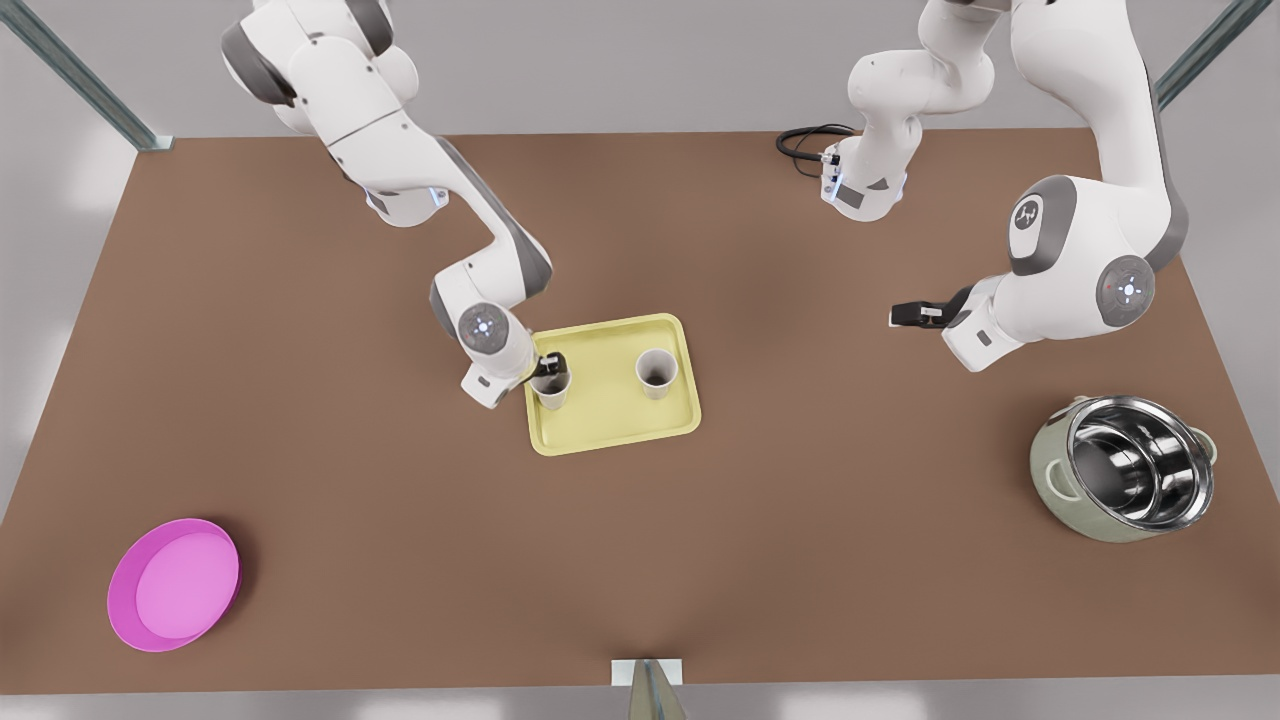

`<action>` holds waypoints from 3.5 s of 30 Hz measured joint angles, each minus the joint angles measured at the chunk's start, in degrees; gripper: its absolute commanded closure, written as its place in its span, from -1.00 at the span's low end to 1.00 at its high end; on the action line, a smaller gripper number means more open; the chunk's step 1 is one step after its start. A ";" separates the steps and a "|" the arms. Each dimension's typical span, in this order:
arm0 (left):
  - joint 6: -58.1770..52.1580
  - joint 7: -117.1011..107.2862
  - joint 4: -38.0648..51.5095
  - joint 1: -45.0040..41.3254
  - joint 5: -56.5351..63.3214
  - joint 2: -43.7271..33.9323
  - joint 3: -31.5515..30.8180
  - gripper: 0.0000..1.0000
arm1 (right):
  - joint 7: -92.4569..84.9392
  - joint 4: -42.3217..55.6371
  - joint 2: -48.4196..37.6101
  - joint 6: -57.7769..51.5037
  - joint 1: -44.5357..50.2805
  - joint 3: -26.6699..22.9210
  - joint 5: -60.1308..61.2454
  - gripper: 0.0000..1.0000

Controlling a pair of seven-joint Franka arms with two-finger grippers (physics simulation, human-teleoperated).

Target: Use the left arm to pick up the white IKEA cup from the tray and place it on the middle-left position; use the right arm to pick up the white IKEA cup from the tray and place it on the middle-right position

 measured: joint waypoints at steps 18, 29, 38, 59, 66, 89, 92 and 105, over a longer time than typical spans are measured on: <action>15.58 -1.33 5.66 -7.99 4.75 7.42 -3.27 -1.00 | 5.42 0.85 1.18 0.13 -0.31 -0.15 -0.05 0.43; 23.08 -9.12 13.05 -19.90 12.69 16.75 -3.32 -1.00 | 6.68 3.59 -6.26 -2.92 -6.23 -0.46 0.96 0.69; 30.48 -22.44 12.61 -32.36 14.73 25.12 -3.40 -1.00 | -8.22 3.61 -5.66 -6.18 -30.84 -0.53 0.61 0.68; 50.58 -41.23 -1.87 -35.45 16.71 27.34 -2.96 0.33 | -32.59 5.81 2.50 -3.22 -31.78 -3.12 -2.57 -0.88; 51.43 -45.24 -1.20 -35.46 17.14 26.93 -2.89 0.73 | -36.71 6.37 2.03 -3.59 -31.84 -3.42 -2.04 -0.93; 48.48 -24.32 10.61 -11.06 14.63 34.07 6.88 0.69 | -37.77 32.07 -12.93 -41.00 -19.06 -17.01 -5.76 -1.00; 50.29 -20.16 10.17 -11.06 13.33 34.19 6.86 -1.00 | -37.57 31.84 -12.96 -42.23 -18.65 -17.89 -5.36 -1.00; 25.51 -5.62 3.74 -8.40 11.35 -2.54 6.95 -1.00 | -36.87 31.55 -12.61 -44.58 -19.51 -18.31 -4.52 -1.00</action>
